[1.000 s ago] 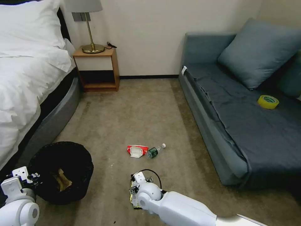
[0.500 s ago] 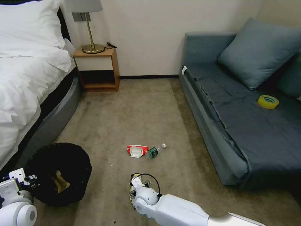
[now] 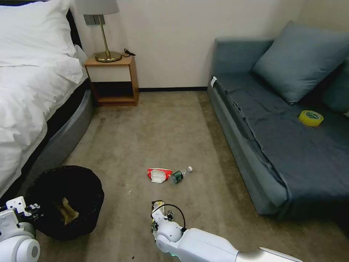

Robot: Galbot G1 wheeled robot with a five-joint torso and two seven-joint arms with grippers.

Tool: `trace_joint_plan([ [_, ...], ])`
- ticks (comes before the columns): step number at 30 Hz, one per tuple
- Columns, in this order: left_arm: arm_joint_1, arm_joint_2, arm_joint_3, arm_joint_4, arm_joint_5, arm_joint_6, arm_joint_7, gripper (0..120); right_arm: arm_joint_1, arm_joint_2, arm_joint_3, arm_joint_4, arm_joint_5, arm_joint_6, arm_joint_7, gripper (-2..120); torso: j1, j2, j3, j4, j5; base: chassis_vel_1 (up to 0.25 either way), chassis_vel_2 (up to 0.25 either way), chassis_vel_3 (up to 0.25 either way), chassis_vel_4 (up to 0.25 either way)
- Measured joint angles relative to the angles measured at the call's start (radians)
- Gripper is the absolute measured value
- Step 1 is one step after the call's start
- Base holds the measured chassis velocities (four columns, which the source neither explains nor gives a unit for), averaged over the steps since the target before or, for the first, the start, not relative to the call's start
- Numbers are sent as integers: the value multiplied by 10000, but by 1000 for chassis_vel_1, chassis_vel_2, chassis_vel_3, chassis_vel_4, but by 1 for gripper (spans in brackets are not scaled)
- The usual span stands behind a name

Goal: Pick up the trash bin, then pick up the garbage on the floor and place it into the trash bin.

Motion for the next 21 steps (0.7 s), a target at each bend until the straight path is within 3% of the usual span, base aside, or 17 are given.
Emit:
trace_joint_plan([
  [8, -81, -5, 65, 22, 8, -4, 0, 1, 27, -123, -10, 108, -76, 51, -12, 33, 0, 0, 0, -3, -3, 0, 0, 0, 0],
  [12, -81, -3, 65, 31, 12, -3, 0, 1, 26, -150, -41, 109, -136, 77, -38, 22, 0, 0, 1, -2, -3, 0, 0, 0, 0],
  [18, -75, -12, 88, 46, 31, -12, -2, 1, -13, -203, -67, 162, -250, 160, -73, 21, 0, -1, 1, -2, -3, 0, 0, 0, 0],
  [21, -89, -18, 111, 52, 37, -14, -5, 1, 27, -318, -67, 461, -250, 221, -76, 9, 0, -1, 1, -3, -3, 0, 0, 0, 0],
])
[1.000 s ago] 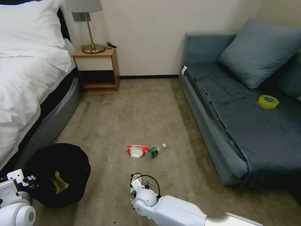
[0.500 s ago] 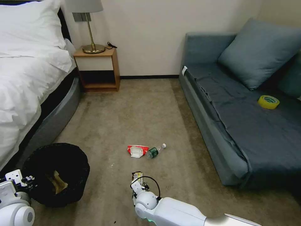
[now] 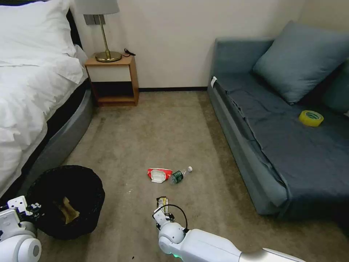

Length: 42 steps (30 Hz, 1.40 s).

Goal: Pick up the trash bin, then pick up the garbage on the floor and place it into the trash bin.

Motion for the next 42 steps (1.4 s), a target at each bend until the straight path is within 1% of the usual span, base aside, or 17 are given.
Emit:
trace_joint_plan([
  [1, 0, 0, 0, 0, 0, 0, 0, 1, 0, 0, 0, 0, 0, 0, 0, 9, 0, 0, 0, 0, 0, 0, 0, 0, 0],
  [3, -5, 0, 15, 0, 1, -1, 0, 1, 89, -126, 8, 342, 77, 3, -3, 0, 0, -1, 0, 0, 0, 0, 0, 0, 0],
  [14, -12, 11, 76, -43, 4, -1, -2, 1, 410, -613, 224, 1717, 233, 45, 46, 0, 0, 0, 0, 1, 1, 0, 0, 0, 0],
  [16, -16, 17, 111, -82, 4, -1, -3, 1, 626, -781, 468, 2448, 283, 89, 107, 0, 0, 0, 0, 0, 0, 0, 0, 0, 0],
  [17, -16, 17, 111, -82, 4, -1, -3, 1, 626, -781, 468, 2448, 283, 89, 107, 0, 0, 0, 0, 0, 0, 0, 0, 0, 0],
  [21, -16, 18, 211, -155, 0, 3, -1, 1, 1261, -922, 903, 4619, 1083, 114, 509, 0, 0, -2, 0, 0, 1, 0, 0, 0, 0],
  [22, -16, 18, 211, -155, 0, 3, -1, 1, 1261, -922, 903, 4619, 1083, 114, 509, 0, 0, -2, 0, 0, 1, 0, 0, 0, 0],
  [24, -31, 1, 249, -163, 2, 7, -1, 1, 1643, -749, 1042, 5675, 1756, 69, 819, 0, 0, -1, 0, 1, 0, 0, 0, 0, 0],
  [26, -46, -25, 276, -182, 5, 14, 0, 1, 2046, -442, 1057, 6303, 2301, 58, 1133, 0, 0, -2, 0, 1, 0, 0, 0, 0, 0],
  [27, -46, -25, 276, -182, 5, 14, 0, 1, 2046, -442, 1057, 6303, 2301, 58, 1133, 0, 0, -2, 0, 1, 0, 0, 0, 0, 0],
  [29, -54, -55, 308, -216, 13, 28, -1, 1, 2480, 5, 852, 6497, 2668, 146, 1392, 0, 0, -2, 0, 1, 0, 0, 0, 0, 0],
  [30, -57, -94, 334, -256, 28, 35, -2, 1, 2824, 437, 579, 6374, 2796, 294, 1525, 0, 0, -2, 0, 2, -1, 0, 0, 0, 0],
  [31, -57, -94, 334, -256, 28, 35, -2, 1, 2824, 437, 579, 6374, 2796, 294, 1525, 0, 0, -2, 0, 2, -1, 0, 0, 0, 0],
  [35, -79, -247, 403, -444, 43, 87, -5, 1, 3217, 1755, -148, 5182, 2760, 589, 1580, 0, 0, -2, 1, 4, -2, 0, 0, 0, 0],
  [36, -79, -247, 403, -444, 43, 87, -5, 1, 3217, 1755, -148, 5182, 2760, 589, 1580, 0, 0, -2, 1, 4, -2, 0, 0, 0, 0],
  [38, -85, -295, 415, -539, 43, 117, -8, 1, 3200, 2095, -463, 4542, 2550, 724, 1536, 0, 1, -2, 0, 5, -2, 0, 0, 0, 0],
  [42, -86, -348, 421, -649, 39, 144, -18, 1, 2981, 2144, -1000, 4006, 2370, 805, 1473, 0, 0, -2, 0, 0, -2, 0, 0, 0, 0],
])
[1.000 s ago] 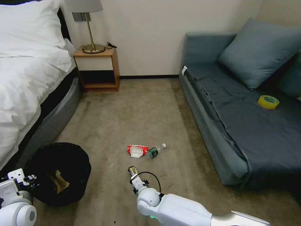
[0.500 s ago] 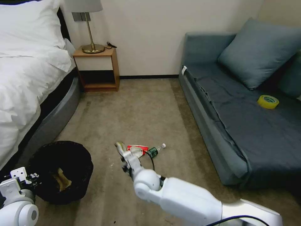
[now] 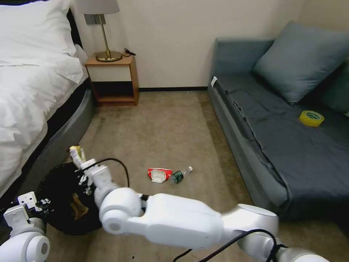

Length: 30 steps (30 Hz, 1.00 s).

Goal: Pick up the trash bin, then pick up the garbage on the floor and place it into the trash bin.

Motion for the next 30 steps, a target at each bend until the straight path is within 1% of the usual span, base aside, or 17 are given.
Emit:
trace_joint_plan([
  [5, -1, -50, 12, -47, 0, 6, 0, 1, -325, -6, -483, -201, -157, 40, -25, 0, 0, 0, 0, 1, 1, 0, 0, 0, 0],
  [7, -15, -72, 16, -52, 0, 10, -3, 1, -455, -15, -667, -319, -224, 148, -54, 8, 0, 0, 0, 1, 1, 0, 0, 0, 0],
  [8, -15, -72, 16, -52, 0, 10, -3, 1, -455, -15, -667, -319, -224, 148, -54, 8, 0, 0, 0, 1, 1, 0, 0, 0, 0],
  [12, -29, -117, 32, -61, 2, 10, -3, 1, -482, -29, -705, -374, -279, 258, -153, 25, 0, 0, 0, 1, 2, 0, 0, 0, 0],
  [13, -29, -117, 32, -61, 2, 10, -3, 1, -482, -29, -705, -374, -279, 258, -153, 25, 0, 0, 0, 1, 2, 0, 0, 0, 0],
  [16, -7, -180, 35, -89, 28, 11, -3, 1, -337, -39, -570, -334, -318, 297, -176, 42, 0, 0, 0, 1, 3, 0, 0, 0, 0],
  [17, -7, -180, 35, -89, 28, 11, -3, 1, -337, -39, -570, -334, -318, 297, -176, 42, 0, 0, 0, 1, 3, 0, 0, 0, 0],
  [19, 5, -201, 36, -95, 39, 10, -3, 1, -295, -42, -442, -227, -328, 299, -171, 51, 0, 1, 0, 1, 2, 0, 0, 0, 0],
  [20, 5, -201, 36, -95, 39, 10, -3, 1, -295, -42, -442, -227, -328, 299, -171, 51, 0, 1, 0, 1, 2, 0, 0, 0, 0],
  [22, 7, -203, 36, -95, 41, 10, -3, 1, -207, -45, -239, -19, -384, 299, -144, 62, 0, 0, 0, 1, 2, 0, 0, 0, 0],
  [23, 6, -203, 36, -96, 42, 10, -3, 1, -110, -45, -76, 139, -478, 300, -146, 65, 0, 0, 0, 1, 2, 0, 0, 0, 0],
  [24, 6, -203, 36, -96, 42, 10, -3, 1, -110, -45, -76, 139, -478, 300, -146, 65, 0, 0, 0, 1, 2, 0, 0, 0, 0],
  [25, 5, -202, 35, -95, 41, 8, -2, 1, -21, -64, 85, 287, -580, 300, -169, 70, 0, 0, 0, 2, 2, 0, 0, 0, 0],
  [27, 5, -182, 18, -105, 28, 0, -4, 1, 226, -490, 685, 764, -1069, 425, -407, 80, 0, 0, -1, 5, 5, 0, 0, 0, 0],
  [28, 6, -171, 9, -112, 18, -3, -4, 1, 279, -807, 985, 991, -1406, 577, -622, 84, 0, 1, 0, 5, 3, 0, 0, 0, 0],
  [29, 6, -171, 9, -112, 18, -3, -4, 1, 279, -807, 985, 991, -1406, 577, -622, 84, 0, 1, 0, 5, 3, 0, 0, 0, 0],
  [30, 5, -155, 1, -113, 3, -6, -5, 1, 301, -1144, 1346, 1234, -1832, 841, -903, 89, 0, 1, 0, 3, 4, 0, 0, 0, 0],
])
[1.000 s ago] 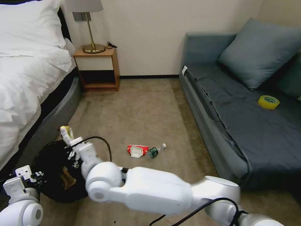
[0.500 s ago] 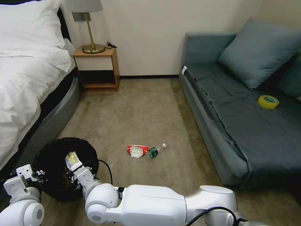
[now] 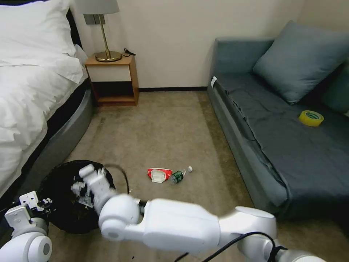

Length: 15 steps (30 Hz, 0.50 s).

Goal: Pick up the trash bin, then pick up the garbage on the floor and place it into the trash bin.

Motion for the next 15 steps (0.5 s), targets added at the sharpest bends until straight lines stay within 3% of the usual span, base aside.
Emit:
trace_joint_plan([
  [2, -7, 26, -5, -6, -26, -29, 24, 1, -96, -804, 929, 600, -995, 707, -805, 98, 0, 0, 0, -3, 2, 0, 0, 0, 0],
  [7, -55, 82, -7, 48, -82, -77, 62, 1, -1053, -2331, 3242, 1682, -2709, 1863, -2153, 100, 0, 1, 0, -2, 4, 0, 0, 0, 0],
  [9, -93, 107, -5, 120, -115, -105, 80, 1, -1824, -3197, 4388, 2264, -3301, 2087, -2431, 100, 0, 1, 0, -1, 4, 0, 0, 0, 0],
  [11, -101, 111, -4, 141, -124, -114, 88, 1, -2123, -3543, 4774, 2523, -3463, 2136, -2455, 100, 0, 1, 0, -2, 6, 0, 0, 0, 0],
  [13, -114, 120, -6, 193, -146, -160, 135, 1, -3354, -4450, 6065, 3480, -3929, 2221, -2471, 100, 0, 1, -1, -7, 3, 0, 0, 0, 0],
  [15, -122, 122, -8, 217, -158, -185, 177, 1, -4059, -4679, 6723, 3900, -4149, 2222, -2479, 100, -1, 2, -1, -7, 3, 0, 0, 0, 0],
])
